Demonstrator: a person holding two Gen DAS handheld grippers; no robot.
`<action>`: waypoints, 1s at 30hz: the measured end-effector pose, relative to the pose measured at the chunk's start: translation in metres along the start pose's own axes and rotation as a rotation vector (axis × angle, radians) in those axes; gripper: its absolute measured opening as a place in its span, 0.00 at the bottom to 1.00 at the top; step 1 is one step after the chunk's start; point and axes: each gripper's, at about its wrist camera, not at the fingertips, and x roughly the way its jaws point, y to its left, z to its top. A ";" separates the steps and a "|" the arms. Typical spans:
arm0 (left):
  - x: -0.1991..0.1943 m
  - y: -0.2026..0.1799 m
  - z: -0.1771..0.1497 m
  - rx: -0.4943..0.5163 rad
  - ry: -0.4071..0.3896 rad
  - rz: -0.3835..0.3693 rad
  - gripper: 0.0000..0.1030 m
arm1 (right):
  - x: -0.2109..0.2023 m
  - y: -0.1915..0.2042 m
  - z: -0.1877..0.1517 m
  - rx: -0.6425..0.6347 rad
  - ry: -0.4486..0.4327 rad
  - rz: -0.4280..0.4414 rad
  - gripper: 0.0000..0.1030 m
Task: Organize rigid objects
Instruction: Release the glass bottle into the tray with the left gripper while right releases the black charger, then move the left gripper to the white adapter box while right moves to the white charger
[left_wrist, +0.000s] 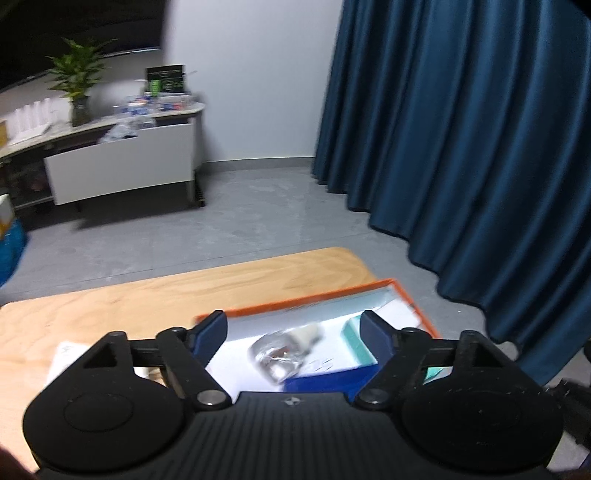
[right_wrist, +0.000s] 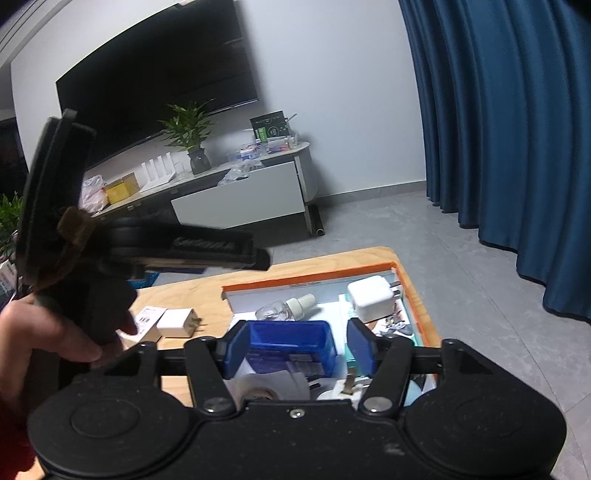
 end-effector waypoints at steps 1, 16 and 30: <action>-0.005 0.003 -0.003 -0.008 0.004 0.012 0.82 | -0.001 0.002 0.000 -0.003 0.000 0.004 0.76; -0.061 0.076 -0.051 -0.173 0.055 0.197 0.88 | -0.002 0.052 -0.007 -0.051 0.044 0.084 0.80; -0.075 0.119 -0.071 -0.256 0.060 0.261 0.89 | 0.010 0.089 -0.012 -0.110 0.089 0.136 0.80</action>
